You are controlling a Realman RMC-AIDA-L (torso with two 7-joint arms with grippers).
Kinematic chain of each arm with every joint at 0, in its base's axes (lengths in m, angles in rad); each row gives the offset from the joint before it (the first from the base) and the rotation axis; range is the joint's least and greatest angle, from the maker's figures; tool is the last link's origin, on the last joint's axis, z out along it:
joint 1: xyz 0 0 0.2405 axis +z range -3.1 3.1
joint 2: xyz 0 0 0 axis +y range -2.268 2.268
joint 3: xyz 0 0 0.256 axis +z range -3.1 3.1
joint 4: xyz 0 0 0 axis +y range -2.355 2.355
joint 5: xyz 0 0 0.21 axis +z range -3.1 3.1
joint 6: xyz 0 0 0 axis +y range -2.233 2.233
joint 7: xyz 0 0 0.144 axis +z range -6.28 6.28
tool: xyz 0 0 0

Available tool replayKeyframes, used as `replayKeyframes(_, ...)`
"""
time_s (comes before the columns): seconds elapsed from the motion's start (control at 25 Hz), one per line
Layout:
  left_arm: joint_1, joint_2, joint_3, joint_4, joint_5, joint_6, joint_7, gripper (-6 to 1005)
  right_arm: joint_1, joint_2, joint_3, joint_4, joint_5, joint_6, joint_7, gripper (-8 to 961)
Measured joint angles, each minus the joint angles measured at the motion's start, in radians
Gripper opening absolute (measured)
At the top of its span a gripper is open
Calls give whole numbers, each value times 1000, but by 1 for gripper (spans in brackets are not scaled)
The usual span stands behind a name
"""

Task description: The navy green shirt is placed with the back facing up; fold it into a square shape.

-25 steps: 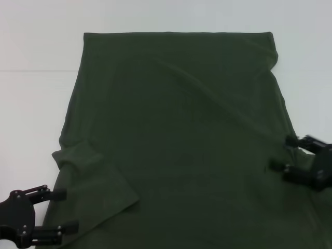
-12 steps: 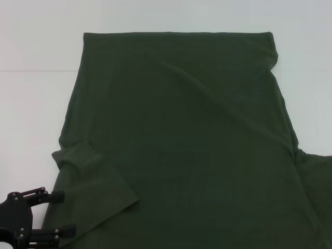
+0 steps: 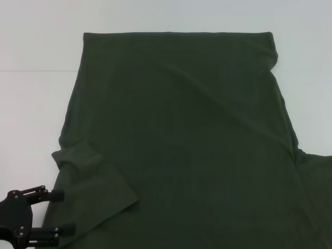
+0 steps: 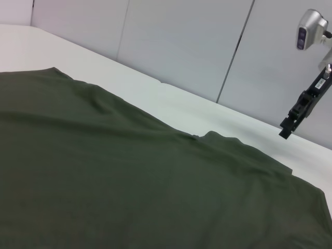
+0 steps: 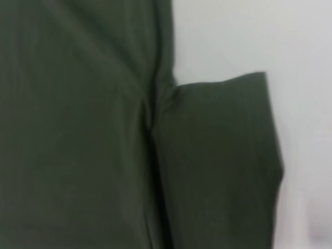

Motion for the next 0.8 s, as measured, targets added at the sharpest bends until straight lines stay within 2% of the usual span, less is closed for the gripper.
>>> replayKeyframes(0.36,-2,-1,-2,1,-4,0,1,899,13,-2,-14,118,-24,99,-9,895)
replayKeyframes(0.8,-2,-3,-2,2,-5,-2,0,900,37,2,-24,194,-28,164,-29,895)
